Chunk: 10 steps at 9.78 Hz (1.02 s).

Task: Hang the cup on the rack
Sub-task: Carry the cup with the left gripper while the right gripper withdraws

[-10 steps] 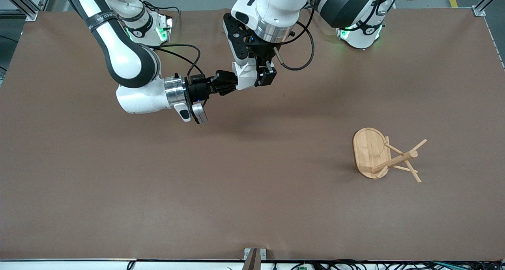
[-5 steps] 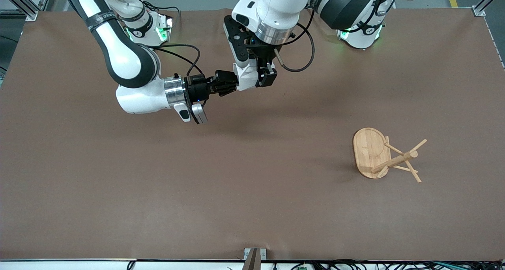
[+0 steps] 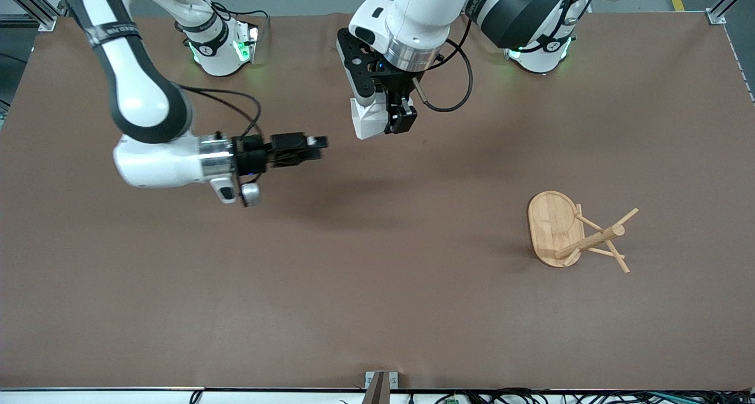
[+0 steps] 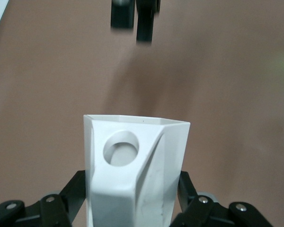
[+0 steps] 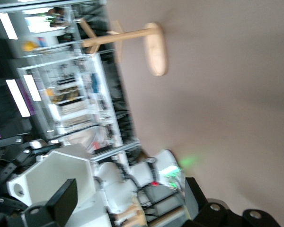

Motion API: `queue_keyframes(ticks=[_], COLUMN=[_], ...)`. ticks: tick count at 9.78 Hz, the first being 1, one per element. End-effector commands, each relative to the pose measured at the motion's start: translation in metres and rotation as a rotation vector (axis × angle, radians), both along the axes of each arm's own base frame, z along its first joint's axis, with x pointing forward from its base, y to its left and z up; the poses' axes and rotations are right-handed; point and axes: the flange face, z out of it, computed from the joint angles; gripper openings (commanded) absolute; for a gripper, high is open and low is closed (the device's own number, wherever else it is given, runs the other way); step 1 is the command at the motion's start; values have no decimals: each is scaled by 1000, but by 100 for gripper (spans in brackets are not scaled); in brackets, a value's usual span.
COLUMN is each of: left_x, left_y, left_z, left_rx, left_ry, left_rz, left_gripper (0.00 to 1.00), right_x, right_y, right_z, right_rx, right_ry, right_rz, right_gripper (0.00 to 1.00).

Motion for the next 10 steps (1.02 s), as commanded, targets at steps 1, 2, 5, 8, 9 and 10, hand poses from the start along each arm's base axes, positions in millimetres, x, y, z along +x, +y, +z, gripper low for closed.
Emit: queue_keyframes(ticks=[1,2,5,8,9,10], left_x=[10,10,11,32,44,61], left_y=[7,9,11,30,45,67], left_z=[-14,-14,-10,-16,-17,-18], left_rx=[15,15,10,19,17,16], left_ry=[43,62,130,155,159,163], left_rz=[60,150,477,655,686,730], left_gripper=[1,1,1,1,0,1], right_x=[8,9,16,22,19,13], right_y=[-85,-127,-221,-274,-294,-313], right_z=[20,23,54,127,148,168], right_rx=[-269,-402,-769,-1036,-1046,-1052], right_ry=[-38,-69,-175,-239,-231,-225], right_rz=[1,-2,19,59,33,19], right_gripper=[100,100,100,100,100,100])
